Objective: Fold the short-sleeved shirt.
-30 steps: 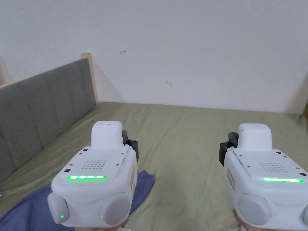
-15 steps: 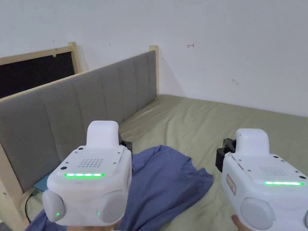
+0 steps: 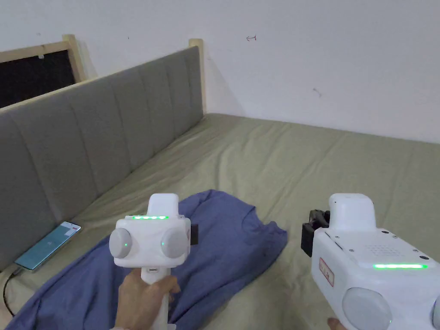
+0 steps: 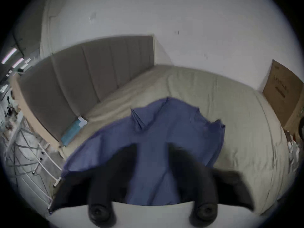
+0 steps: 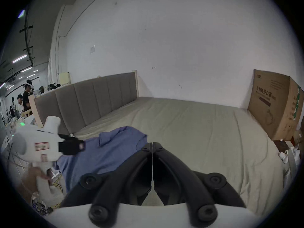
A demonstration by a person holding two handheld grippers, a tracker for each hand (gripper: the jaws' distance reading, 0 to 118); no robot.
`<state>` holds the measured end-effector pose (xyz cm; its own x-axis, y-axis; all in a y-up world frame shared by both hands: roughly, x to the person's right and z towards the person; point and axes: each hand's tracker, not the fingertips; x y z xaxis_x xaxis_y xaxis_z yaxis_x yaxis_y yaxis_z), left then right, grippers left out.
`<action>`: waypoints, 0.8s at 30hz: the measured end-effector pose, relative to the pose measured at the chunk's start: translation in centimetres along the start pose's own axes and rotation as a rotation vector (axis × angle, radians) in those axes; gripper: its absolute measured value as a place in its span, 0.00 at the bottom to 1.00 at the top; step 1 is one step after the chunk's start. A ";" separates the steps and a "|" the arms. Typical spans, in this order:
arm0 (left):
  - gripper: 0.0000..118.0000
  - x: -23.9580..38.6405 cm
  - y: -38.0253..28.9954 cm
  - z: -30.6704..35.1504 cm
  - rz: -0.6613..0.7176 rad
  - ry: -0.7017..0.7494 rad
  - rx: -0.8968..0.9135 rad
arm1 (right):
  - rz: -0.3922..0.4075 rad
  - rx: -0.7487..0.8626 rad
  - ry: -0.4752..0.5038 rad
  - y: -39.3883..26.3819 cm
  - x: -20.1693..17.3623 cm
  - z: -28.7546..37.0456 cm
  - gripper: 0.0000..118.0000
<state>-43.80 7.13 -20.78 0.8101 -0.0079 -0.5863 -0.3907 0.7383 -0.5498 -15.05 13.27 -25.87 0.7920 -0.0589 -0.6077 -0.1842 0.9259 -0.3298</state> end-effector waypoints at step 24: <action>0.02 2.8 -1.9 -11.6 -0.018 0.007 -0.307 | -0.048 -0.167 -0.043 -3.4 3.7 -2.8 0.01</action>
<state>-45.86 -2.11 -28.28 0.8154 -0.0244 -0.5784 -0.4910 0.5001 -0.7133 -13.13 8.87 -28.98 0.8257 -0.0826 -0.5580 -0.2363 0.8475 -0.4752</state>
